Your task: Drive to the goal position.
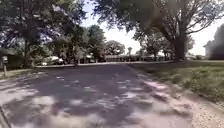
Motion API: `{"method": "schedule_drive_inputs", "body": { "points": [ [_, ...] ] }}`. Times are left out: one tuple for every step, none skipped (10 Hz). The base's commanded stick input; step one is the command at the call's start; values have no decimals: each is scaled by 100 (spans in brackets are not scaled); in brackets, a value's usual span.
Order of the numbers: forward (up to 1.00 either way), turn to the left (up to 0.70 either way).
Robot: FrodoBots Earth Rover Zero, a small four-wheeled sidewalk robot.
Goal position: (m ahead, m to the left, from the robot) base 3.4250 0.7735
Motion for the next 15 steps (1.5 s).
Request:
{"method": "schedule_drive_inputs", "body": {
  "points": [
    [69, 3],
    [69, 3],
    [69, 3],
    [69, 3],
    [69, 3],
    [69, 3],
    [69, 3],
    [69, 3],
    [69, 3],
    [69, 3],
    [69, 3],
    [69, 3],
    [69, 3],
    [69, 3],
    [69, 3]
  ]
}}
